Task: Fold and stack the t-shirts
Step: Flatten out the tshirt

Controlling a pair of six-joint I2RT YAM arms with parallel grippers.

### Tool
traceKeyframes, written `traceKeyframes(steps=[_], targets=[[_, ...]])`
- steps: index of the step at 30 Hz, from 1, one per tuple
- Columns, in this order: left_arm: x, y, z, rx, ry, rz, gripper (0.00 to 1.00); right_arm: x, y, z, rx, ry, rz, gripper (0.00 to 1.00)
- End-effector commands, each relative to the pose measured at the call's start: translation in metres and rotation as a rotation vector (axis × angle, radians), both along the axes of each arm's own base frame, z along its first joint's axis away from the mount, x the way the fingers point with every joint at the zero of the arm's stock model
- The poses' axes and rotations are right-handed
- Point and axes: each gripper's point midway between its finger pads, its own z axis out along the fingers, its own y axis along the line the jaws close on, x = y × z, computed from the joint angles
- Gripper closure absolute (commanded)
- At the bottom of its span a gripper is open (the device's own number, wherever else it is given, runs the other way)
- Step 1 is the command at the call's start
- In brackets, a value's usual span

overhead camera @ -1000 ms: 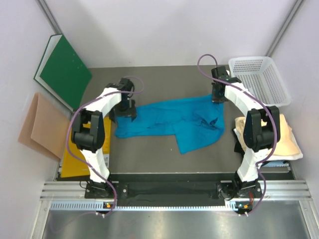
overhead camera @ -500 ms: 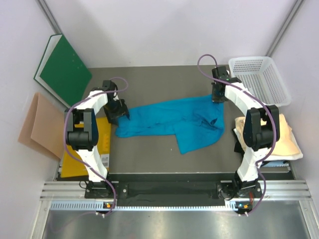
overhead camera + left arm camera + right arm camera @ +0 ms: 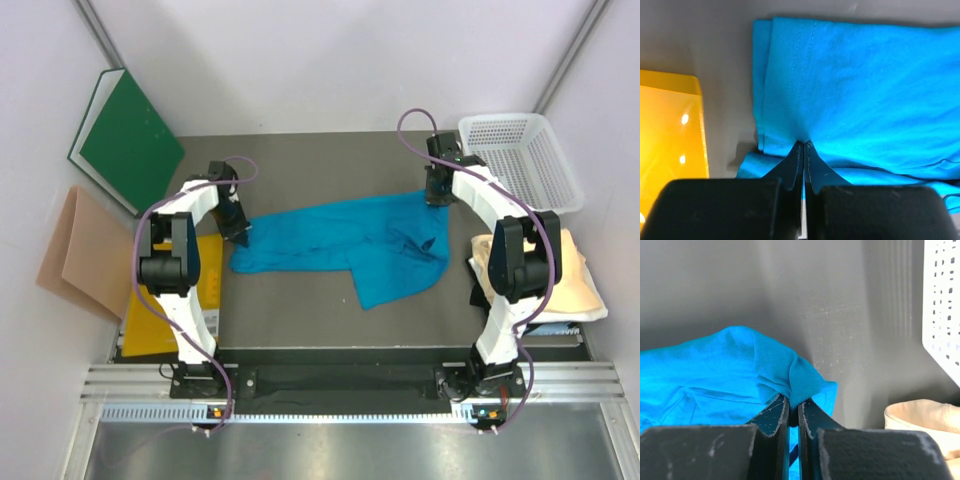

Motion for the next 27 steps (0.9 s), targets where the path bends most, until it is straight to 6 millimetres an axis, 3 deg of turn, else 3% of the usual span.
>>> traceKeyframes(steps=[1, 12, 15, 20, 21, 23, 24, 27], targets=[[0.028, 0.015, 0.044, 0.069, -0.148, 0.027, 1.00, 0.012, -0.003, 0.012, 0.006, -0.046, -0.007, 1.00], [0.088, 0.007, 0.103, 0.016, -0.395, 0.023, 1.00, 0.012, -0.001, 0.012, 0.027, -0.056, -0.009, 1.00], [0.110, 0.007, 0.107, 0.012, -0.422, 0.030, 1.00, 0.013, 0.001, 0.013, 0.034, -0.058, -0.006, 1.00], [0.156, -0.004, 0.092, -0.052, -0.416, 0.029, 1.00, 0.014, 0.004, 0.013, 0.047, -0.062, -0.002, 1.00], [0.163, -0.006, 0.090, -0.063, -0.421, 0.027, 0.94, 0.014, 0.004, 0.013, 0.050, -0.063, -0.001, 1.00], [0.181, -0.008, 0.079, -0.076, -0.423, 0.015, 0.58, 0.012, 0.004, 0.012, 0.052, -0.060, -0.002, 1.00], [0.178, -0.009, 0.075, -0.085, -0.391, 0.010, 0.24, 0.013, 0.005, 0.012, 0.056, -0.063, -0.001, 1.00], [0.183, -0.007, 0.078, -0.072, -0.396, 0.005, 0.09, 0.010, 0.005, 0.012, 0.063, -0.062, -0.002, 1.00]])
